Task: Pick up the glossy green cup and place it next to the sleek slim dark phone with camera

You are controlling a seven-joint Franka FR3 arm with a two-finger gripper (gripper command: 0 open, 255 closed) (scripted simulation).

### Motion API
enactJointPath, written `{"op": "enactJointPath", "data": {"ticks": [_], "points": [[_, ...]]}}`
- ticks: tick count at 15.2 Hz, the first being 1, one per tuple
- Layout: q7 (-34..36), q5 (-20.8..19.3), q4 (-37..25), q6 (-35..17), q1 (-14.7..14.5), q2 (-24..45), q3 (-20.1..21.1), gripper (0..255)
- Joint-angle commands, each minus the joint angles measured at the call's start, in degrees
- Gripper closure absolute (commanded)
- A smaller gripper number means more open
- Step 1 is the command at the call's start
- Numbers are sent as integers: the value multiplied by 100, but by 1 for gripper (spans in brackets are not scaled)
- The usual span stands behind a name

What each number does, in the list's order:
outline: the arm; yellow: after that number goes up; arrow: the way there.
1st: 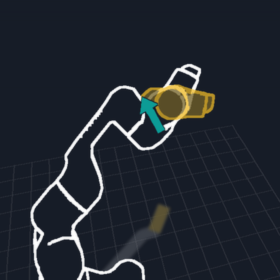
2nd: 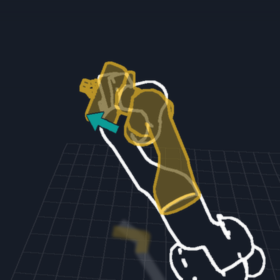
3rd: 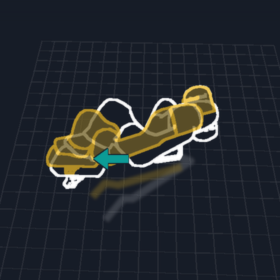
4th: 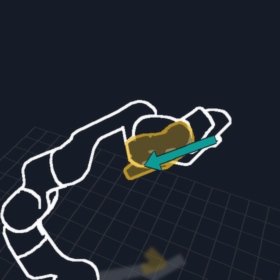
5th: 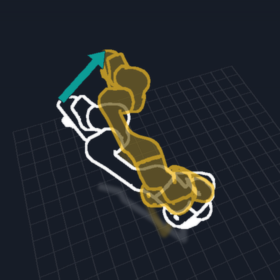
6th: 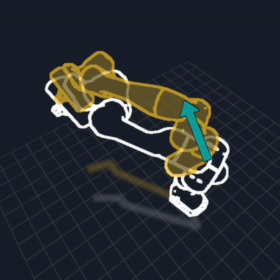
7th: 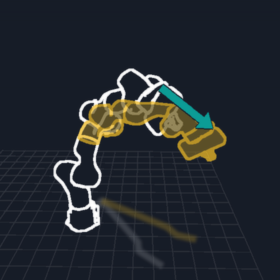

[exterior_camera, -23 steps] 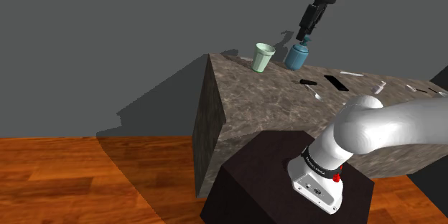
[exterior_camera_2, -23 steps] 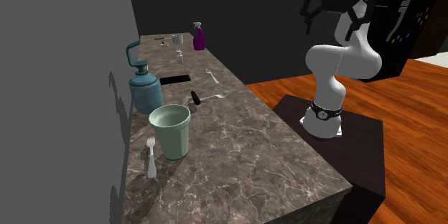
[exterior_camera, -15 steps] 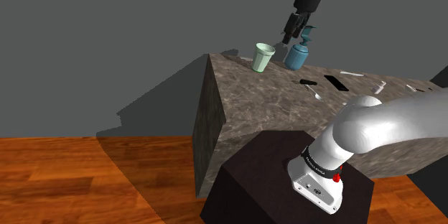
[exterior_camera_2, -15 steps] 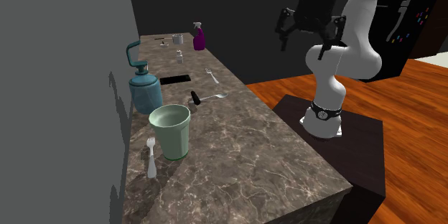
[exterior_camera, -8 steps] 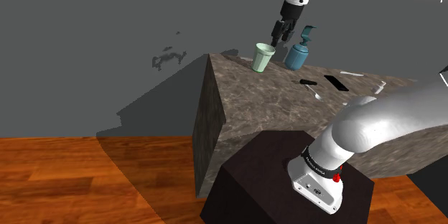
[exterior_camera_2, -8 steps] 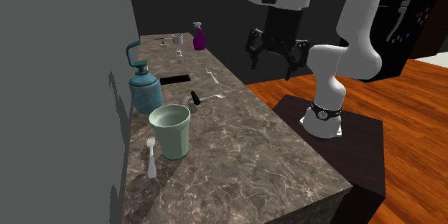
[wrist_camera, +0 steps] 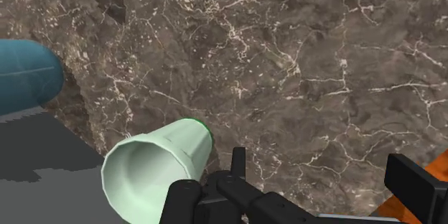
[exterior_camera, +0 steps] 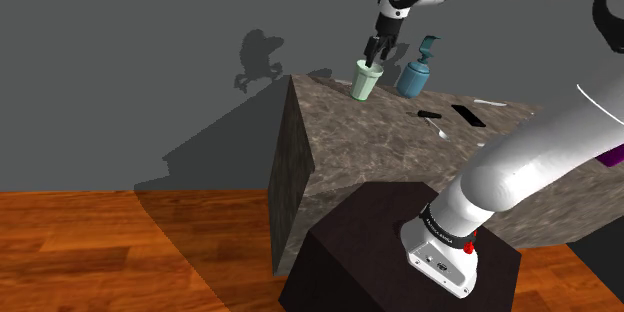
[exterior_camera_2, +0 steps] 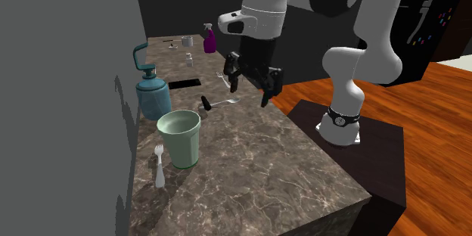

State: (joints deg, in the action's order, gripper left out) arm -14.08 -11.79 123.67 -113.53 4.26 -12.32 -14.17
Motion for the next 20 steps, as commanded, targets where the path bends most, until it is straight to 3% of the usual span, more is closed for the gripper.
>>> {"op": "enactJointPath", "data": {"ticks": [1, 12, 20], "points": [[-58, 29, -199, -225, 43, 394, -94, 0], [-536, 565, -1937, -920, 460, 2712, -424, 0], [-591, 650, -1768, -1418, 556, 3041, -416, 0]]}}
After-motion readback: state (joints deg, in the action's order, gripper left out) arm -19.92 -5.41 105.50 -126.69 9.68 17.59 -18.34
